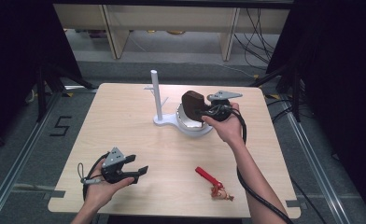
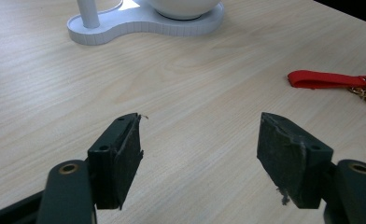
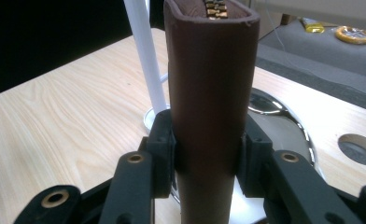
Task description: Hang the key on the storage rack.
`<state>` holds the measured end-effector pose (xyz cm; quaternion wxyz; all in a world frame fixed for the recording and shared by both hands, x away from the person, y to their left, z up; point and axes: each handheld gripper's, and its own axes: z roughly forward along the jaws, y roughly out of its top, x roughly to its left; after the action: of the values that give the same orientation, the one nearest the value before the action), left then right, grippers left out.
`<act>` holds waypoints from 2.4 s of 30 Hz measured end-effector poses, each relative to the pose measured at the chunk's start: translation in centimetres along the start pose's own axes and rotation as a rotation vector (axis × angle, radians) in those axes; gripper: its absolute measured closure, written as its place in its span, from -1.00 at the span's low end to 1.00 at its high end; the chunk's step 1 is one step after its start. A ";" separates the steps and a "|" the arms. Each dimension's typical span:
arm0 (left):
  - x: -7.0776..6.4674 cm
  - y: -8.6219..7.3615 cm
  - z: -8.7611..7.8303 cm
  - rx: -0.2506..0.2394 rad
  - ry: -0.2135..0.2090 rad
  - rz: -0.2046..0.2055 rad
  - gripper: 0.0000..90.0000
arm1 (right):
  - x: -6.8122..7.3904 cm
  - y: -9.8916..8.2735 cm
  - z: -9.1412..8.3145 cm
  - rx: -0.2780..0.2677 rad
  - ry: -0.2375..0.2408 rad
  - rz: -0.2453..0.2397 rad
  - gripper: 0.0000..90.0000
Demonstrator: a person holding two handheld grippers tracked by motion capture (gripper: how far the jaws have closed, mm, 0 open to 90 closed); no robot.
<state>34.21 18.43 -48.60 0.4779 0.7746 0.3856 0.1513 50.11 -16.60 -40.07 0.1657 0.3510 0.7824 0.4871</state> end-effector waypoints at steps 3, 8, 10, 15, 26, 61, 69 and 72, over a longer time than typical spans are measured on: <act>0.0 -0.1 0.1 -0.002 -0.011 0.001 -0.34 | -0.3 -0.1 0.9 0.001 0.008 -0.012 0.44; 0.0 -0.1 0.1 0.004 -0.007 0.001 -0.34 | -0.7 -0.7 2.2 0.016 -0.011 -0.008 0.44; -0.1 -0.2 0.2 0.003 -0.010 -0.005 -0.34 | -0.9 -1.0 2.5 0.019 -0.010 -0.015 0.44; -0.1 -0.3 0.3 0.012 -0.019 0.000 -0.35 | -1.3 -1.6 3.2 0.034 -0.014 0.000 0.43; -0.2 -0.5 0.6 0.022 -0.028 -0.002 -0.36 | -2.2 -2.3 3.9 0.057 -0.039 0.010 0.25; -6.5 3.1 5.8 0.051 -0.307 0.159 -0.33 | -2.7 -7.6 -7.2 0.115 -0.128 0.148 0.28; -7.1 3.1 6.4 0.068 -0.330 0.178 -0.33 | -1.7 -9.7 -8.8 0.184 -0.091 0.142 0.36; -6.8 3.0 6.0 0.068 -0.311 0.174 -0.33 | -0.9 -10.4 -9.8 0.229 -0.078 0.107 0.40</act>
<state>34.73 8.93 -48.15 0.4903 0.8349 0.2435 0.0570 40.80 -26.49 -44.62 0.1284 0.4276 0.8059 0.3887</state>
